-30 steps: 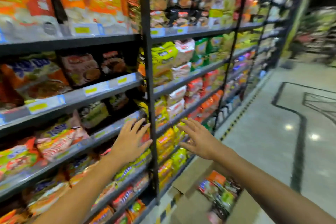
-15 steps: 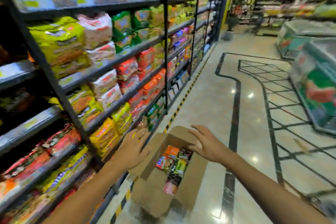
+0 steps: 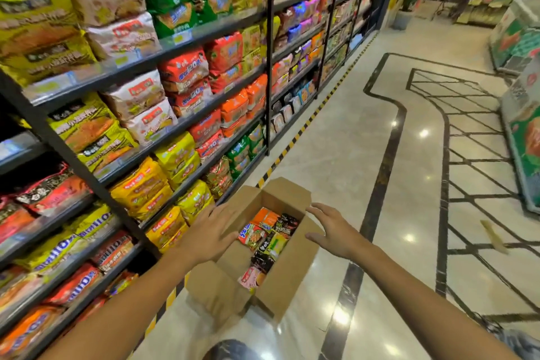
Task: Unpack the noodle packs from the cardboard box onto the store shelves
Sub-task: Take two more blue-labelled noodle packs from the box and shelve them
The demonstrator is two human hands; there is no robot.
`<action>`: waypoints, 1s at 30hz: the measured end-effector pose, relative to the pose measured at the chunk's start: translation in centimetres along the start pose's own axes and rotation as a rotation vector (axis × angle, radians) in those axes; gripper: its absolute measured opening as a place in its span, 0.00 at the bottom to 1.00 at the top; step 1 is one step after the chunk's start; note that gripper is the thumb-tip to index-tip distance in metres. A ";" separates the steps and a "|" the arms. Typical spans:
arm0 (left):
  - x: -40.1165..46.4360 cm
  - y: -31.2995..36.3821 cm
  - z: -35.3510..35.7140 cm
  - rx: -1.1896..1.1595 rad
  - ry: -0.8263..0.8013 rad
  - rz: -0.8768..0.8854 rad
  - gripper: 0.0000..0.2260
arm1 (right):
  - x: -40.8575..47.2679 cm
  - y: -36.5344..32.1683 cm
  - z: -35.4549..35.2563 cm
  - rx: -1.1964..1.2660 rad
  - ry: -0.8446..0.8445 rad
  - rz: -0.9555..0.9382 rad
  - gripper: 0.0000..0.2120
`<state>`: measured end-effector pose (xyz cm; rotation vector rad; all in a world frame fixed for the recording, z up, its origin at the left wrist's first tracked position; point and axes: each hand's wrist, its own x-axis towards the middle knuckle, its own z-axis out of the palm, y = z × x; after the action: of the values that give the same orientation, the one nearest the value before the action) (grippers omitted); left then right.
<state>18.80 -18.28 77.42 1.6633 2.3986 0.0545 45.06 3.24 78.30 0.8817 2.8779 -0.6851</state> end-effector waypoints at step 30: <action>28.5 -12.9 15.1 -0.448 -0.192 -0.289 0.25 | 38.3 10.0 7.7 0.102 -0.388 0.061 0.30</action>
<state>0.52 2.10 56.13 1.0678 2.2439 0.3404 17.91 27.26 60.60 0.7458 2.4835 -0.8910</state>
